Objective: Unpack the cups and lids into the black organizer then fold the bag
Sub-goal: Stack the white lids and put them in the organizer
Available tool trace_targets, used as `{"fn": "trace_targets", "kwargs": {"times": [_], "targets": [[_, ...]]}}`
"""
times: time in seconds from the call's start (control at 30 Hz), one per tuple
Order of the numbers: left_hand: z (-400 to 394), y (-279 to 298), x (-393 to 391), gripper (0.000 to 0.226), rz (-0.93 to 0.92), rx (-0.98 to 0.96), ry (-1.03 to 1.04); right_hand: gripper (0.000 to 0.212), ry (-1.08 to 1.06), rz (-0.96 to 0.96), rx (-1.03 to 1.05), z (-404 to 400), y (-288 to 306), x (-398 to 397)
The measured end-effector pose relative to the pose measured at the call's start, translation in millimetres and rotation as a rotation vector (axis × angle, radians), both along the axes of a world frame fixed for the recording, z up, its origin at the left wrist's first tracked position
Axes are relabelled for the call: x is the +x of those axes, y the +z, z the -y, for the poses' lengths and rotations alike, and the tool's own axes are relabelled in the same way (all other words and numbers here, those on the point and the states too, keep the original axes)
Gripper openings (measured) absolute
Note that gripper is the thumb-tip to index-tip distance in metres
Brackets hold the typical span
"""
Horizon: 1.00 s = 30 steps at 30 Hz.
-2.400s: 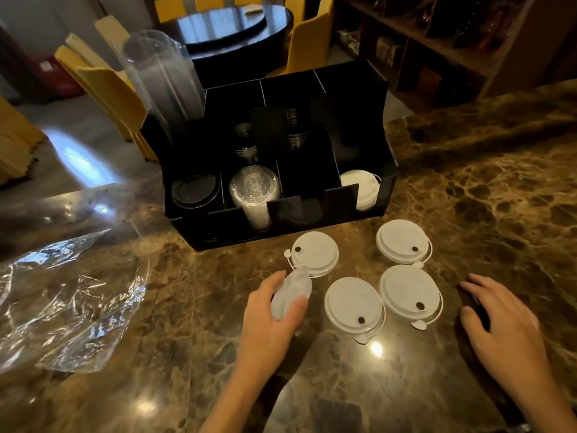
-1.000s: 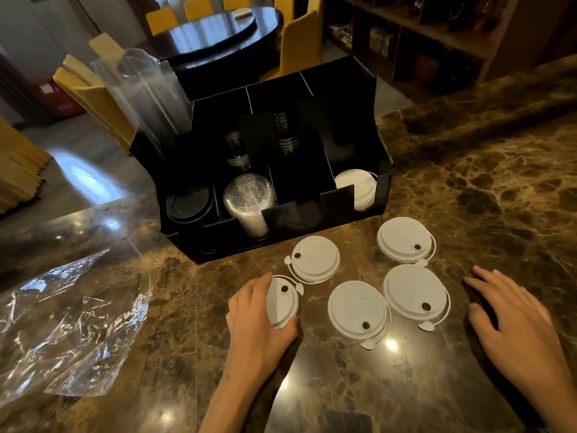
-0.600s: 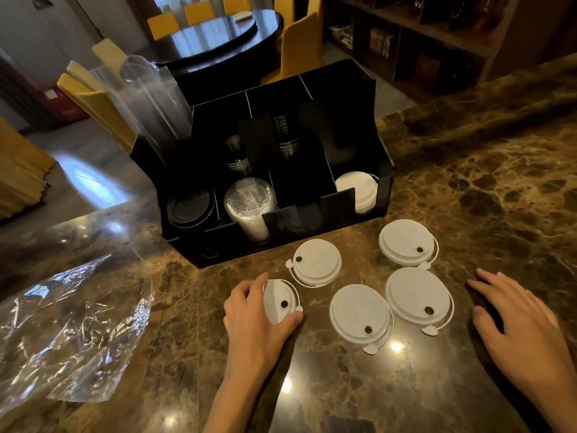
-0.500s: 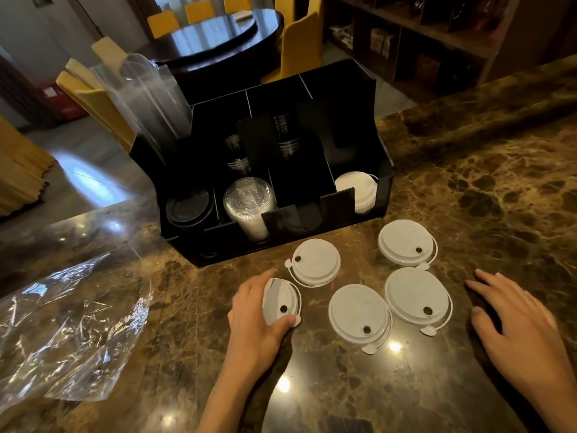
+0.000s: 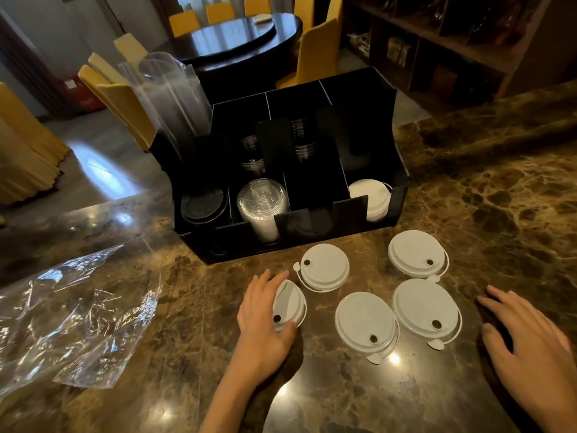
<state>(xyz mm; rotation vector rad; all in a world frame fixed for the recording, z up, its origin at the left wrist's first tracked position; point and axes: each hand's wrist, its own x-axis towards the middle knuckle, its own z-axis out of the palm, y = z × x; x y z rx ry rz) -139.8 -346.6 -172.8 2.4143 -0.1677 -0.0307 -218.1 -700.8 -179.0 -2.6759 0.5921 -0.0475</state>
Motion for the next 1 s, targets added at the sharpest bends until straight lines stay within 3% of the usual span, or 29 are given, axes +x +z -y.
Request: {"fn": "trace_targets", "kwargs": {"times": [0.1, 0.17, 0.3, 0.57, 0.77, 1.0], "targets": [[9.3, 0.3, 0.1, 0.074, -0.004, -0.014, 0.16, 0.04, 0.0, -0.006, 0.008, -0.8, 2.1, 0.6], [13.8, -1.7, 0.8, 0.08, 0.016, 0.076, 0.262, 0.04, 0.0, -0.009, 0.006, -1.3, 3.2, 1.1], [11.2, -5.6, 1.8, 0.081, 0.053, 0.072, 0.265, 0.039, -0.007, -0.004, 0.006, -2.7, 5.3, 1.2], [26.2, 37.3, 48.1, 0.077, 0.069, -0.081, -0.23, 0.04, -0.008, -0.013, -0.008, -3.9, 7.7, 2.2], [39.8, 39.1, 102.2, 0.078, -0.052, 0.115, -0.535, 0.039, -0.002, 0.021, -0.006, -1.6, 3.2, -0.7], [41.7, 24.0, 112.3, 0.073, -0.14, 0.253, -0.626, 0.039, -0.022, 0.055, 0.024, -4.0, 4.9, -1.6]]}}
